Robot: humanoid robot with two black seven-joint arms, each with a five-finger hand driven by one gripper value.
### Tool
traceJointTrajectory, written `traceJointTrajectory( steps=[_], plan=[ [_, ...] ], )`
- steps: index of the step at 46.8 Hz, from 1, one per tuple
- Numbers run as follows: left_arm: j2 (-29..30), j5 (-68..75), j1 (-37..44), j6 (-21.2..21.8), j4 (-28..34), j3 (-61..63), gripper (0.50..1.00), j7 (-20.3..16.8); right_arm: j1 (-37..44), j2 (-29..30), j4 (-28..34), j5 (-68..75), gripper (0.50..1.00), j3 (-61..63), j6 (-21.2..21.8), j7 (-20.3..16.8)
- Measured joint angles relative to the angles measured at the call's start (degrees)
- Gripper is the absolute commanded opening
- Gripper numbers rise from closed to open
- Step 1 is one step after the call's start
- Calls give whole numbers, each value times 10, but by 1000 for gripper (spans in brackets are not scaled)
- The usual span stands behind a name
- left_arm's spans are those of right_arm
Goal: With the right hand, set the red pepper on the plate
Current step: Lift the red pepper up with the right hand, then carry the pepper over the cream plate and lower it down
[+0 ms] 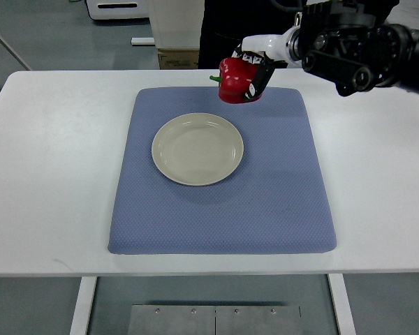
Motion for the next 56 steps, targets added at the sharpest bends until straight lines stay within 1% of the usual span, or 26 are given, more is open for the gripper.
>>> traceJointTrajectory(
  steps=[9,19,27,35,56],
  plan=[
    [0,0,0,0,0,0,1000,0,-15,6,0,1,500,23,-14,-31],
    [0,0,0,0,0,0,1000,0,-37,6,-1,5,500,24,-29,-46],
    [0,0,0,0,0,0,1000,0,-42,6,6,30,500,30,-30,-63],
    [0,0,0,0,0,0,1000,0,-36,6,31,50,500,46,-30,-64],
    [0,0,0,0,0,0,1000,0,-37,6,63,66,500,67,-43,-63]
  ],
)
